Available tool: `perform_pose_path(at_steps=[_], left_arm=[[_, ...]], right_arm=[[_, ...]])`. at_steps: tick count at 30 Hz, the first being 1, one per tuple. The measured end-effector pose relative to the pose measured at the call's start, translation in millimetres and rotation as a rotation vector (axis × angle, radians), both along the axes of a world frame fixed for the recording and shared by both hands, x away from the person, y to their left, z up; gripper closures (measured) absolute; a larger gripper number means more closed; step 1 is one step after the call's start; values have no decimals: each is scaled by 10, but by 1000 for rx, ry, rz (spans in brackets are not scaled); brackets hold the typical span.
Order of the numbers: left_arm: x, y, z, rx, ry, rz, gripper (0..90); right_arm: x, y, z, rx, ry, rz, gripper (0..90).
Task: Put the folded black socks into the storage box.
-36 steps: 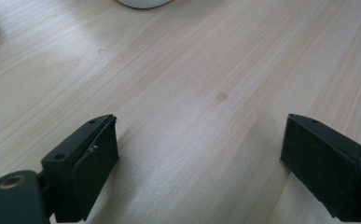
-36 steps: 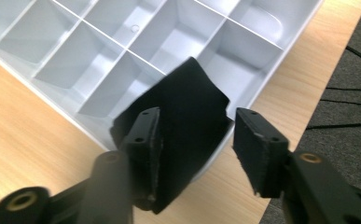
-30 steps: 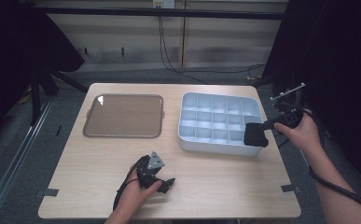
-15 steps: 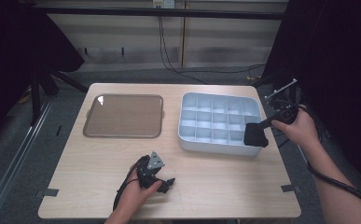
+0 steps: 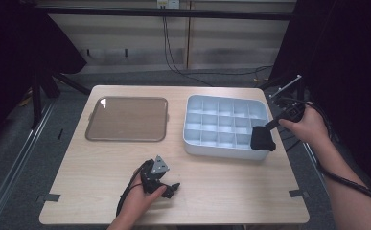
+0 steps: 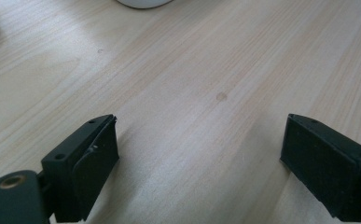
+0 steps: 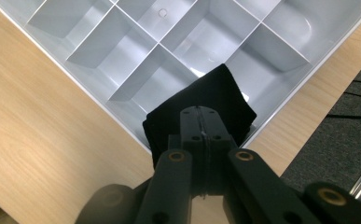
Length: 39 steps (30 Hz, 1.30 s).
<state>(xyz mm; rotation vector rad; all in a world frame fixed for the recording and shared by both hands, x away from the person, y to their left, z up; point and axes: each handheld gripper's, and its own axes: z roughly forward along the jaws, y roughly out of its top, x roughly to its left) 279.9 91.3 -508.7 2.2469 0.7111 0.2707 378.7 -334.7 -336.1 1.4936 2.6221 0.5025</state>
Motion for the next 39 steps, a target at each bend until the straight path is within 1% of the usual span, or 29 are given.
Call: perform_pose_path(at_steps=[2, 3, 5, 7, 11, 13, 20, 24, 26, 27, 32, 39], left_arm=[[0, 0, 0, -1, 0, 0, 103], [0, 0, 0, 0, 0, 0, 103], [0, 0, 0, 0, 0, 0, 103], [0, 0, 0, -1, 0, 0, 103], [0, 0, 0, 0, 0, 0, 103], [0, 0, 0, 0, 0, 0, 103], [0, 0, -1, -1, 0, 0, 103], [0, 0, 0, 0, 0, 0, 103], [0, 0, 0, 0, 0, 0, 103], [0, 0, 0, 0, 0, 0, 103], [0, -1, -2, -2, -2, 1, 103], [0, -1, -2, -2, -2, 1, 103]], right_arm=[[9, 18, 15, -15, 9, 8, 900], [14, 25, 20, -18, 4, 10, 900], [29, 34, 29, -25, 9, 17, 900], [37, 49, 30, -37, 19, 12, 900], [60, 77, 10, -49, 19, 19, 900], [77, 79, -17, -58, 23, 25, 900], [118, 80, -144, -77, 49, 19, 900], [133, 84, -198, -87, 55, 15, 900], [137, 96, -217, -86, 56, 13, 900], [141, 101, -231, -88, 55, 21, 900], [164, 138, -295, -104, 58, 25, 900], [213, 169, -330, -110, 53, 27, 900]])
